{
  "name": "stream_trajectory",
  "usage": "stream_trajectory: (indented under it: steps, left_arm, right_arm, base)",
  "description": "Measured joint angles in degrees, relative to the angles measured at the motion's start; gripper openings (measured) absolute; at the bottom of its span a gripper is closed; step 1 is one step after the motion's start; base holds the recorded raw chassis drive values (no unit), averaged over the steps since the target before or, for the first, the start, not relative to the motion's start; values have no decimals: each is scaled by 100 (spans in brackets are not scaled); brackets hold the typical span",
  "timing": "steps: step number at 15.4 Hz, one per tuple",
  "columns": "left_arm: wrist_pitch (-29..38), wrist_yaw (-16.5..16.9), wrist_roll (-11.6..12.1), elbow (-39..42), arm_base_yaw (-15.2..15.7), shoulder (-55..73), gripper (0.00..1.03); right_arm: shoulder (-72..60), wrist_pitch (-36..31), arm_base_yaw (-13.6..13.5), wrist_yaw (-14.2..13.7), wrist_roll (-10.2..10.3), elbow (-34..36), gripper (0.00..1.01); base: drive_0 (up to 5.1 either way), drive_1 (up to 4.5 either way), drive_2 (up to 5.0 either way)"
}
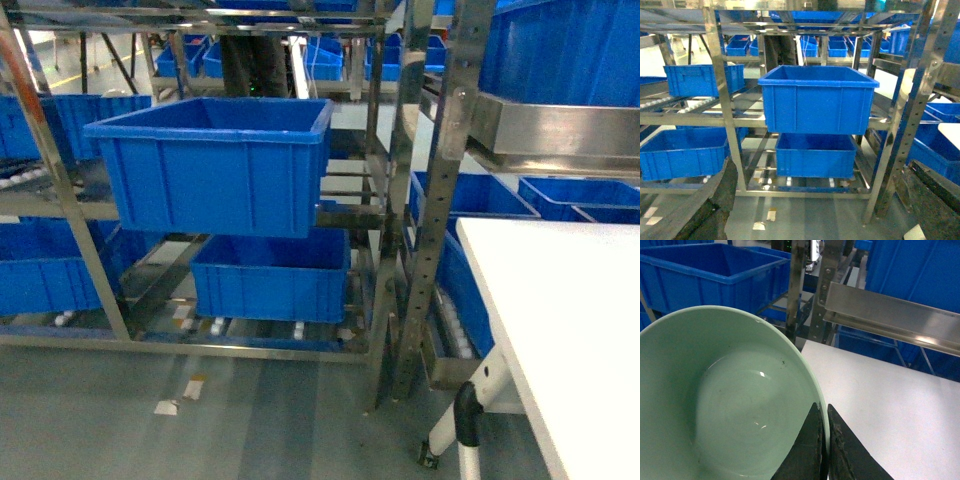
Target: Place green bowl on second shelf with right arm
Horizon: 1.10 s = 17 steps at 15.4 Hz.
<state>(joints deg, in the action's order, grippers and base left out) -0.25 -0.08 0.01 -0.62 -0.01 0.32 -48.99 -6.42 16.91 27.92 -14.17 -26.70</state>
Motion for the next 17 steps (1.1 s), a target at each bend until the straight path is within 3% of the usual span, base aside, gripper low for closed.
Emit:
stream_trajectory:
  steps: [17]
  left_arm:
    - [4,2,2,0,0,0,98]
  right_arm:
    - [-2,20,0,0,0,0,2]
  base:
    - [-511,234,234]
